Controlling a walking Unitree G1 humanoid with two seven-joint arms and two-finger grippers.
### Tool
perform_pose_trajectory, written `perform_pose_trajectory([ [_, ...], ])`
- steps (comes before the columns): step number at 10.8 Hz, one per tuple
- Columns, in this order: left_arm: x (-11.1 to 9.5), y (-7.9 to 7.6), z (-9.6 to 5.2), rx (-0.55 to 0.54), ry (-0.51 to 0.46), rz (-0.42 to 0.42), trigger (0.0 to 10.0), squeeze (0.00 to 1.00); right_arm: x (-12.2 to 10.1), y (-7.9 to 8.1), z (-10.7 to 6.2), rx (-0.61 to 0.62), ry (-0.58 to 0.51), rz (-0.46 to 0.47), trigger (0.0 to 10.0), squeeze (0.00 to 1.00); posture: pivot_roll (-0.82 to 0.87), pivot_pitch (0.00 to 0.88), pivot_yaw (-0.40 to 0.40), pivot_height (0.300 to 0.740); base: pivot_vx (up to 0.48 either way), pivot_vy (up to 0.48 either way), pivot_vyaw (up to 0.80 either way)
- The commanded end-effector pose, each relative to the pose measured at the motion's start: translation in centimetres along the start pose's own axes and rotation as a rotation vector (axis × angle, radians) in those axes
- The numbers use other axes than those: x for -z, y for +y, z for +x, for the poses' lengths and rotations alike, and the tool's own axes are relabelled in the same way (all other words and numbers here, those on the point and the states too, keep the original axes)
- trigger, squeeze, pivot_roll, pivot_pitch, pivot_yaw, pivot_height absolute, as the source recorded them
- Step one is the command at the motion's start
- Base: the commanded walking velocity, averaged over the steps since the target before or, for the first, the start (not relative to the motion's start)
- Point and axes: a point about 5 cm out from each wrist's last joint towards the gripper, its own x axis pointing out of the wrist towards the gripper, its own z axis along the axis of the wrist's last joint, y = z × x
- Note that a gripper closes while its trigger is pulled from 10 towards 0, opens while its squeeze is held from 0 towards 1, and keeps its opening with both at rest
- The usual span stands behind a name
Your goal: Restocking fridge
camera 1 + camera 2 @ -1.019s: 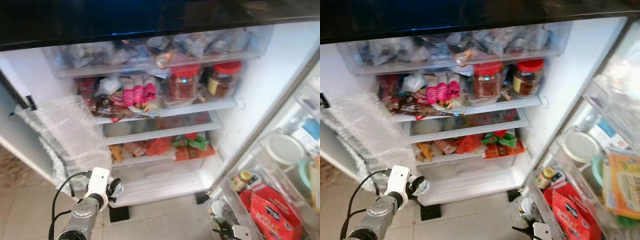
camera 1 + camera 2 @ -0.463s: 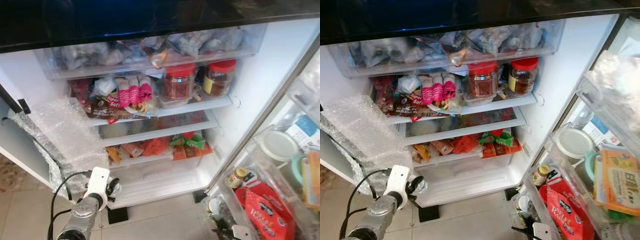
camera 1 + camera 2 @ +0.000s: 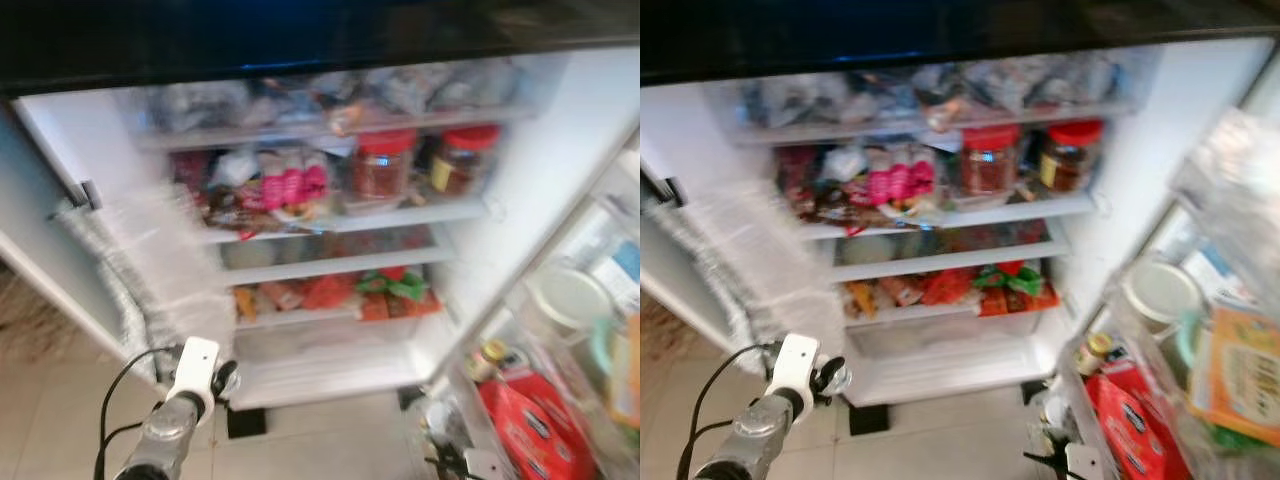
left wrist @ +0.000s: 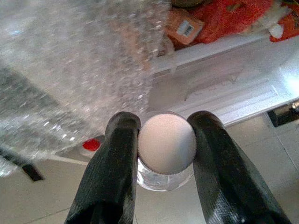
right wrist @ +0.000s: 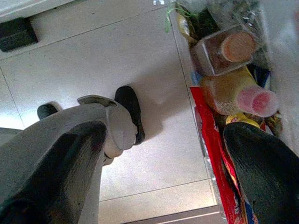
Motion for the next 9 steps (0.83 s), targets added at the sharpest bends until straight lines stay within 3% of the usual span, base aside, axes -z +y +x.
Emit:
perform_pose_trajectory([
  [1, 0.22, -0.13, -0.05, 0.007, 0.010, 0.019, 10.0, 0.00, 0.68, -0.18, -0.05, 0.003, 0.023, 0.001, 10.0, 0.00, -0.18, 0.105, 0.000, 0.740, 0.000, 0.000, -0.73],
  [2, 0.22, -0.12, -0.06, 0.005, 0.010, 0.021, 10.0, 0.00, 0.67, -0.18, -0.05, 0.003, 0.022, -0.001, 10.0, 0.00, -0.18, 0.105, 0.000, 0.740, 0.000, 0.000, -0.72],
  [9, 0.23, -0.11, -0.05, 0.003, 0.013, 0.026, 10.0, 0.00, 0.61, -0.16, -0.05, 0.001, 0.015, 0.003, 10.0, 0.00, -0.19, 0.105, 0.001, 0.740, 0.000, 0.000, 0.00],
])
